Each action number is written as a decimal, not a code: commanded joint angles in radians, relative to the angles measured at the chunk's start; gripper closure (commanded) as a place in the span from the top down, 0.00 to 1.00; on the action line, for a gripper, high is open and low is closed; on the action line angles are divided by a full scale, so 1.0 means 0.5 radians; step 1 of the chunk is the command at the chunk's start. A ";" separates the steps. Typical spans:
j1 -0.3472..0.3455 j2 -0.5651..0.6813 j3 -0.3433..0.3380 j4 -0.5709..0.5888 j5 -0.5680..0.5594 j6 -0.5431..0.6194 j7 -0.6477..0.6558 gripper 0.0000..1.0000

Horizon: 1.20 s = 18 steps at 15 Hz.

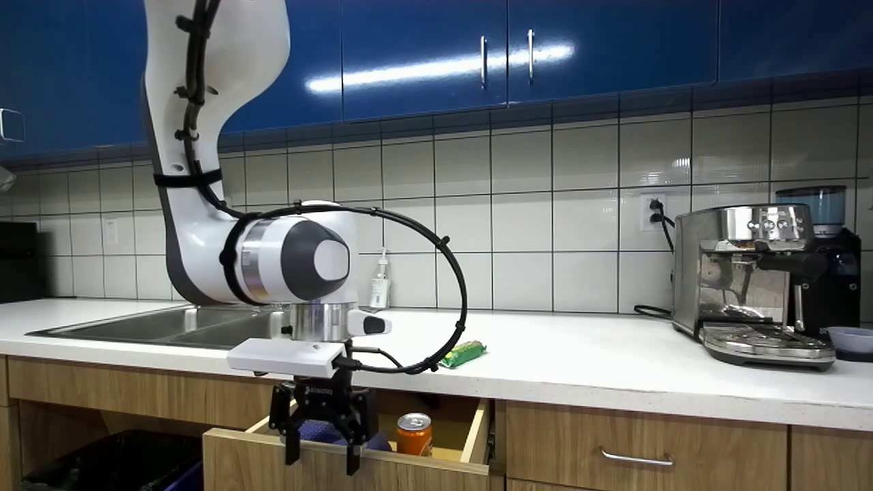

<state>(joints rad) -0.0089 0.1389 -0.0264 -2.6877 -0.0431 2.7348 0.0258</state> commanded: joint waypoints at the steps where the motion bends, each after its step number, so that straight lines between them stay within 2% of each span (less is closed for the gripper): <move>1: 0.000 0.022 -0.026 0.041 -0.064 0.018 0.008 1.00; 18: -0.019 0.142 -0.081 0.212 -0.174 0.099 -0.050 1.00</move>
<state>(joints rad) -0.0092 0.1769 -0.0561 -2.6276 -0.1125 2.7662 0.0174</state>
